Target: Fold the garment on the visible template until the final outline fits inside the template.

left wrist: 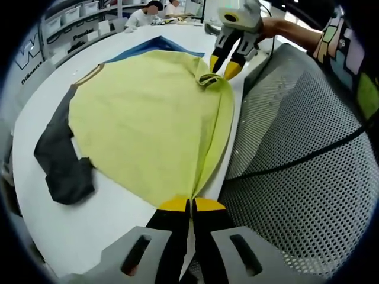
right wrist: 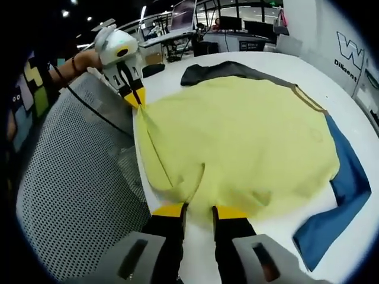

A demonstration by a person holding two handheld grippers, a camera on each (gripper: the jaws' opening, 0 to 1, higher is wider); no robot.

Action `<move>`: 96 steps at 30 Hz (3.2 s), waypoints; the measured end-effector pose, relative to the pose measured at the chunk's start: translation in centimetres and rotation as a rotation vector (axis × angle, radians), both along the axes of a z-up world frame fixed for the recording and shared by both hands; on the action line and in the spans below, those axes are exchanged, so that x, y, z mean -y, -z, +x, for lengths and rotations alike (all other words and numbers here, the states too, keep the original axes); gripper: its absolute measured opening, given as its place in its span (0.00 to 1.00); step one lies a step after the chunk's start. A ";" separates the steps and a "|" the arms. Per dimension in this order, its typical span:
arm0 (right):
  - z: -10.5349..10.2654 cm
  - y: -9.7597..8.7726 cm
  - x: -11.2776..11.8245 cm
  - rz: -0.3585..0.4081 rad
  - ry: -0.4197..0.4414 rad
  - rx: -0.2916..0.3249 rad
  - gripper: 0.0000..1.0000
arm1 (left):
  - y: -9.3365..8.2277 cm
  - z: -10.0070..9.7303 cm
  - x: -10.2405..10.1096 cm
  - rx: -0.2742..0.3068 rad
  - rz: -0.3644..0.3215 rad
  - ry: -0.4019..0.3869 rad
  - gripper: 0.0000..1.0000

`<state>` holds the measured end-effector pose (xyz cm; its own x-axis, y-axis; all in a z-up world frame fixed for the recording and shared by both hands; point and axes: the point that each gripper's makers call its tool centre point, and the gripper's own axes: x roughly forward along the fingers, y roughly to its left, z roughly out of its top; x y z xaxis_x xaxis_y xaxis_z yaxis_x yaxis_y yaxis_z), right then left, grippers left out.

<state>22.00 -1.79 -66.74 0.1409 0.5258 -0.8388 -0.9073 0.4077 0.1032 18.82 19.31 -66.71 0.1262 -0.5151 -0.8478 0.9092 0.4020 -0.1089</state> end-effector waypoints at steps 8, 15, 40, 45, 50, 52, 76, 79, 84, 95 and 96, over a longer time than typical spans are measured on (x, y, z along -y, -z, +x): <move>-0.4 0.3 1.1 -0.046 -0.013 -0.020 0.00 | 0.0 0.0 0.0 0.001 -0.001 -0.005 0.00; -1.4 -0.3 3.8 -0.117 -0.067 -0.064 0.00 | -0.2 -0.2 -0.2 0.020 0.029 0.026 0.00; -4.2 0.7 7.4 -0.308 -0.218 -0.198 0.00 | 0.2 -0.9 -2.2 -0.009 0.147 0.042 0.00; -4.4 0.4 7.5 -0.290 -0.191 -0.220 0.00 | 0.1 -1.2 -2.4 -0.022 0.143 0.040 0.00; -5.1 -0.7 8.4 -0.291 -0.184 -0.228 0.04 | -1.6 -1.3 -2.9 0.024 0.141 0.066 0.00; -5.3 -1.8 8.8 -0.279 -0.168 -0.231 0.07 | -2.5 -1.5 -3.3 0.000 0.135 0.027 0.00; 9.0 -2.1 14.6 -0.036 0.606 0.182 0.29 | -8.4 5.7 -0.8 0.330 -0.201 -0.282 0.10; 9.3 -1.3 15.9 -0.082 0.683 0.181 0.29 | -9.1 6.0 -0.6 0.370 -0.212 -0.281 0.15; 9.8 -0.4 16.1 -0.036 0.725 0.158 0.32 | -10.2 6.7 0.1 0.425 -0.244 -0.295 0.18; 9.5 0.5 15.9 -0.021 0.725 0.119 0.23 | -11.9 7.7 0.4 0.487 -0.292 -0.342 0.18; 9.6 0.5 15.9 -0.022 0.729 0.120 0.21 | -12.0 7.8 0.4 0.490 -0.295 -0.346 0.18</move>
